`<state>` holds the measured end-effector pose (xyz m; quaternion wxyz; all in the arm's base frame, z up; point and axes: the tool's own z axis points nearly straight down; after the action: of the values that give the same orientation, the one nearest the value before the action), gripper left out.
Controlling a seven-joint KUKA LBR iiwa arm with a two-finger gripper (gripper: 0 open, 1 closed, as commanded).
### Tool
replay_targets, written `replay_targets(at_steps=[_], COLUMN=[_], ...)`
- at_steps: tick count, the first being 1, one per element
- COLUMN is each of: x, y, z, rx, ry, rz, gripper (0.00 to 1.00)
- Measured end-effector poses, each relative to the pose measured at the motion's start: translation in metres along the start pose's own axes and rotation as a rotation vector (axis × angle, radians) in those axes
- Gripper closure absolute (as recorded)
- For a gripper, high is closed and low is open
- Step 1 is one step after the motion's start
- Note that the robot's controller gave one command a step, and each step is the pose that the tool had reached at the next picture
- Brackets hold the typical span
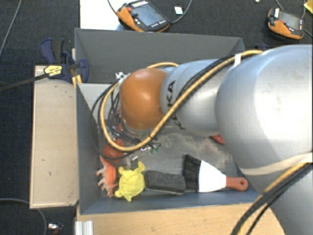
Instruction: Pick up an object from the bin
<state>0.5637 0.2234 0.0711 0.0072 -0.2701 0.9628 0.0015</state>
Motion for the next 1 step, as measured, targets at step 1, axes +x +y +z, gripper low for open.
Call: replay_targets(at_steps=[1], x=[0.0012], y=[-0.0021], z=[-0.0007], rx=[0.002], ry=[0.002], rz=[0.107], gripper=[0.00])
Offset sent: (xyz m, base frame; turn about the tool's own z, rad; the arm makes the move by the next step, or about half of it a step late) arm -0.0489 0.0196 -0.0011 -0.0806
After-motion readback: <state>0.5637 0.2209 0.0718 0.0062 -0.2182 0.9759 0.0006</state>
